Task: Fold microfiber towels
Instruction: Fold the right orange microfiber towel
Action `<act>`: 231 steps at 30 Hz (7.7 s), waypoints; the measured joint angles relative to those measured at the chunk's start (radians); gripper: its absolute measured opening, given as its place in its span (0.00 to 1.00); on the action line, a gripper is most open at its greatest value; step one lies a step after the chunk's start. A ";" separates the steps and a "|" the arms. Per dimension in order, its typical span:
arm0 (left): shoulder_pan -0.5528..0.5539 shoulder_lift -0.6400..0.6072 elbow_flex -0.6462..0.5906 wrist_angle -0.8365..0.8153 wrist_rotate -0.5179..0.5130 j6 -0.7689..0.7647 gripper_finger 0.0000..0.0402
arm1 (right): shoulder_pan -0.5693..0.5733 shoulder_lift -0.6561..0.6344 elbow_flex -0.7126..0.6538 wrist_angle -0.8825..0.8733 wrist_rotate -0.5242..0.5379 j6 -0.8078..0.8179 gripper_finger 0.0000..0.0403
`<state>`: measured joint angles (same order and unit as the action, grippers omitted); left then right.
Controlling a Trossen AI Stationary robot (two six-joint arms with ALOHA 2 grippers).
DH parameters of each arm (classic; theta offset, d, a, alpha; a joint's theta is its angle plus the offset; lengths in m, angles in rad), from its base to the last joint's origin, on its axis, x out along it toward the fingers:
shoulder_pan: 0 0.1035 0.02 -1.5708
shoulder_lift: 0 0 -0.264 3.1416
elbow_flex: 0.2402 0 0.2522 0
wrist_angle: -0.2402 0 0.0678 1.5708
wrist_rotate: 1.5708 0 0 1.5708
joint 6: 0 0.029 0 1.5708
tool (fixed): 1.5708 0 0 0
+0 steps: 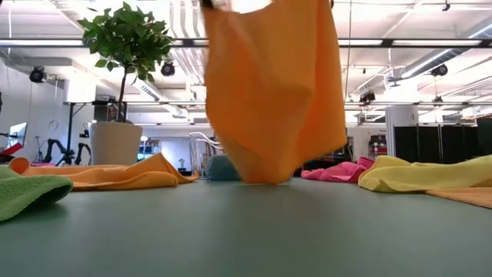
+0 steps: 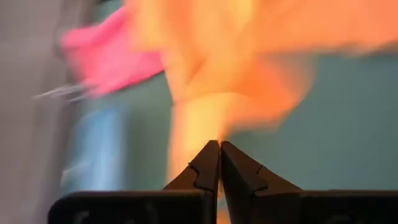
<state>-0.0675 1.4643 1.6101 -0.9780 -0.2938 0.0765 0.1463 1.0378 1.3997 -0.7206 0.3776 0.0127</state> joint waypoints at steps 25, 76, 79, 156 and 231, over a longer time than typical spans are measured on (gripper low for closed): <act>0.075 -0.102 0.003 0.216 0.266 -0.170 0.00 | 0.000 0.005 0.000 -0.003 0.015 -0.030 0.02; 0.050 -0.128 0.093 -0.134 -0.001 -0.210 0.00 | 0.239 -0.014 -0.001 -0.224 0.219 0.075 0.02; 0.000 -0.129 0.088 -0.138 0.201 -0.349 0.00 | 0.291 0.001 -0.015 -0.201 0.105 0.169 0.02; -0.294 0.103 -0.562 0.018 0.160 -0.771 0.27 | 0.462 0.593 -0.245 -0.203 0.063 1.016 0.23; -0.241 0.225 -0.733 0.768 0.428 -0.778 0.03 | -0.224 0.636 -0.454 0.356 -0.295 0.498 0.02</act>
<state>-0.3088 1.6897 0.8768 -0.2100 0.1346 -0.7017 -0.0779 1.6735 0.9453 -0.3641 0.0828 0.5110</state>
